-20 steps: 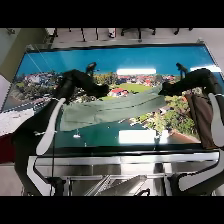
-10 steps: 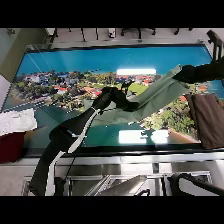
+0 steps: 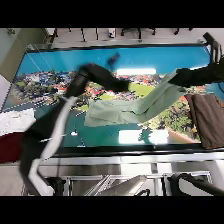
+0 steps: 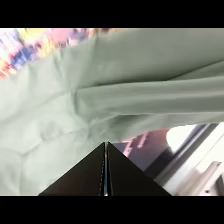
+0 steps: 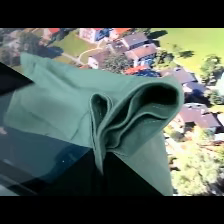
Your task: Fold the shirts.
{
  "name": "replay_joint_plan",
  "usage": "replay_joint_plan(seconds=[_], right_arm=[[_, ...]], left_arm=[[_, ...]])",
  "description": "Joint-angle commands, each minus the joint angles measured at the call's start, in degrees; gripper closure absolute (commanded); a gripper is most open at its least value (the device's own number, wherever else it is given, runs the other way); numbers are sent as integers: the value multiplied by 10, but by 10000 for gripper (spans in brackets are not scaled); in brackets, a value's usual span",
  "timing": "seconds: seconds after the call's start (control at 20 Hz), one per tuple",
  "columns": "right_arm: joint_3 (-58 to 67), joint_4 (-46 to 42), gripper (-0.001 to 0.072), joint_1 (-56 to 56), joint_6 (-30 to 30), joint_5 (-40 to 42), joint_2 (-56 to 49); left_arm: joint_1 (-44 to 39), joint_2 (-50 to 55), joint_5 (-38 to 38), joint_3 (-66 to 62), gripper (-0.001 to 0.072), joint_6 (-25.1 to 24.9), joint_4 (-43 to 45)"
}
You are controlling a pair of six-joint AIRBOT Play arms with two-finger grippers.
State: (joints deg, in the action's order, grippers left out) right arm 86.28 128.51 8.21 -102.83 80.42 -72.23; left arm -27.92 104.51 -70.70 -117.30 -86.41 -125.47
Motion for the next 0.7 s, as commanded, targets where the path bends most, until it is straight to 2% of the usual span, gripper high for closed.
replay_joint_plan(seconds=[0.0, 0.2, 0.45, 0.5, 0.55, 0.6, 0.65], right_arm=[[-7, 51, 692, -77, 5, -42, -1], [-7, 52, 690, -251, 39, -219, -53], [-7, 55, 684, -494, 52, -523, -250], [-7, 55, 574, -534, 52, -587, -289], [-4, 54, 277, -560, 54, -617, -318], [1, 45, 122, -572, 54, -615, -336], [2, 30, 129, -570, 54, -599, -338]], left_arm=[[107, -199, -45, 44, 691, -22, -4], [243, -427, -49, 146, 691, -27, -1], [384, -647, -33, 303, 692, -51, -1], [402, -680, -28, 336, 691, -51, -2], [417, -711, -23, 371, 692, -51, -2], [426, -735, -16, 403, 691, -51, -2], [433, -758, -9, 432, 692, -51, -2]])
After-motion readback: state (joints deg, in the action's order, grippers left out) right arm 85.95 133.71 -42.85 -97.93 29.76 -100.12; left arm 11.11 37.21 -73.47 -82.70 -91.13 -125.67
